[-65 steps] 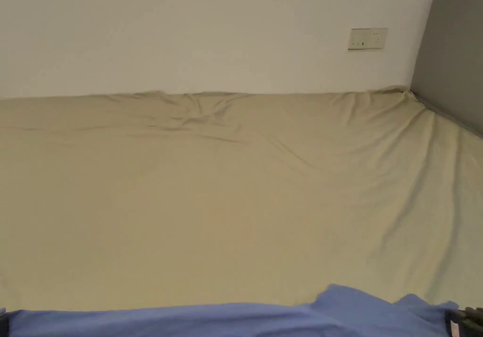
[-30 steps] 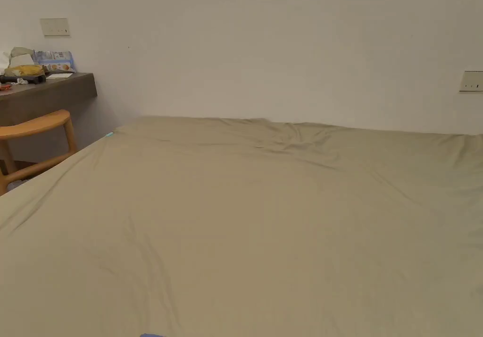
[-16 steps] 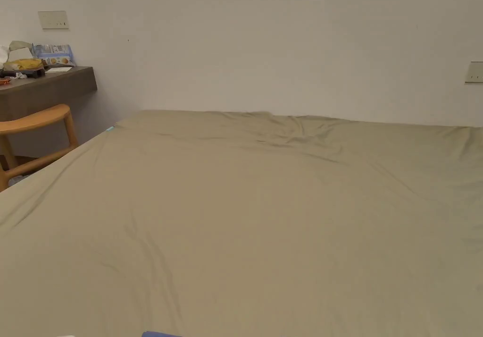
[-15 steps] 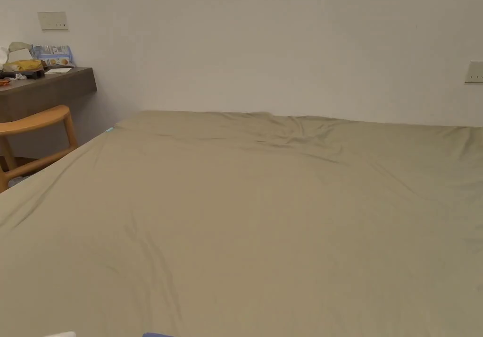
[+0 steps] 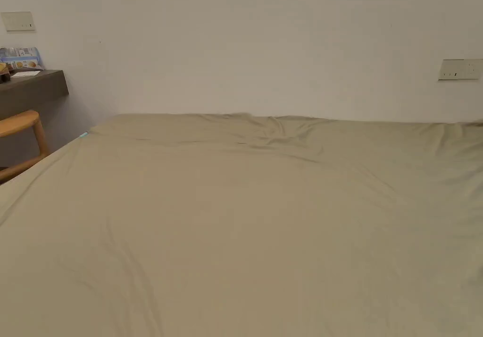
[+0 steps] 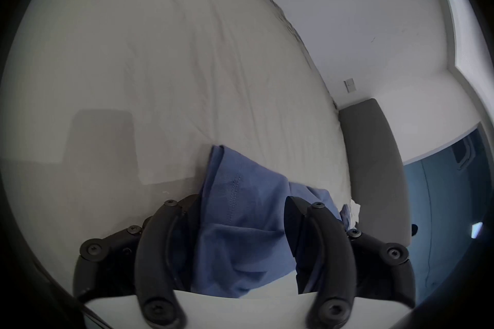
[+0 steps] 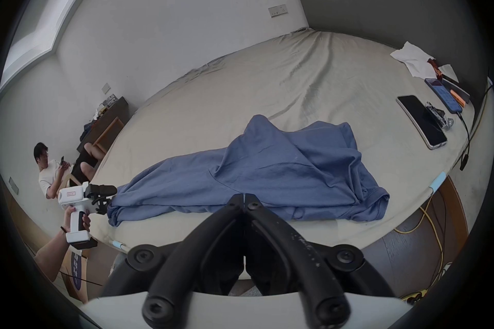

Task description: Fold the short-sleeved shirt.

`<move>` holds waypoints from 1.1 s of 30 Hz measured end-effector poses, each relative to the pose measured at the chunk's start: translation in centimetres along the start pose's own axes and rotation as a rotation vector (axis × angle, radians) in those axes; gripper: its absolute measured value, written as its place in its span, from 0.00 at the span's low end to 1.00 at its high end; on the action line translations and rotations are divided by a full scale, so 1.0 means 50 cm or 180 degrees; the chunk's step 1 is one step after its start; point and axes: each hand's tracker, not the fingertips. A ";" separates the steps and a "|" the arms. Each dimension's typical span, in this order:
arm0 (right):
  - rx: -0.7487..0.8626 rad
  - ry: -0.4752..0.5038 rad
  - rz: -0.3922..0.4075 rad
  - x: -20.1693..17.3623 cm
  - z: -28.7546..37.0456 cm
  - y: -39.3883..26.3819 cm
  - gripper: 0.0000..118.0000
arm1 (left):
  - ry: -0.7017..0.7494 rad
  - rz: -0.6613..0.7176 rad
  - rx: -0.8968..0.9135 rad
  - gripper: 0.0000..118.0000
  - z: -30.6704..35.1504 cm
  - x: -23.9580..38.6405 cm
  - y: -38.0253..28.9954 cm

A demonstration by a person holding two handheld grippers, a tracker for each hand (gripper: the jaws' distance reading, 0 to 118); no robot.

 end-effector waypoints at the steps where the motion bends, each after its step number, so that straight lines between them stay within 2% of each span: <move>1: -0.0007 0.0004 -0.0004 0.002 -0.005 0.002 0.02 | 0.0044 -0.0142 0.0135 0.56 0.001 -0.002 -0.003; 2: -0.0015 0.0013 -0.0014 0.000 -0.008 0.003 0.02 | -0.0027 -0.0197 0.0195 0.55 0.004 -0.004 -0.002; 6: -0.0085 0.0158 -0.0109 -0.008 -0.023 0.005 0.02 | -0.0244 0.0172 0.0142 0.51 -0.012 -0.011 -0.009; 7: -0.0101 0.0196 -0.0133 -0.011 -0.028 0.004 0.02 | -0.0216 0.0195 0.0064 0.42 -0.024 -0.012 -0.016; 8: -0.0113 0.0215 -0.0152 -0.014 -0.031 0.003 0.02 | -0.0173 0.0150 0.0066 0.29 -0.035 -0.001 -0.029; 9: -0.0125 0.0227 -0.0162 -0.013 -0.036 0.002 0.02 | -0.0165 0.0058 0.0131 0.23 -0.038 0.005 -0.038; 13: -0.0179 0.0227 -0.0192 -0.017 -0.043 -0.001 0.02 | -0.0116 0.0038 0.0045 0.16 -0.045 0.022 -0.037; 17: -0.0189 0.0180 -0.0239 -0.012 -0.035 0.003 0.02 | 0.0047 0.0092 0.0193 0.14 -0.023 0.033 -0.031; 21: -0.0118 0.0080 -0.0284 0.003 -0.020 0.013 0.02 | -0.0260 0.0498 0.0400 0.14 0.026 0.013 -0.021; 27: -0.0017 0.0033 -0.0373 0.017 -0.007 0.021 0.02 | -0.0212 0.0369 0.0522 0.13 0.095 0.048 -0.011; 30: 0.0015 0.0031 -0.0361 0.020 -0.004 0.021 0.02 | 0.0057 0.0285 0.0756 0.13 0.143 0.049 0.015; 33: 0.0037 0.0059 -0.0347 0.021 -0.001 0.020 0.02 | 0.0633 0.0171 0.0921 0.13 0.191 0.058 0.034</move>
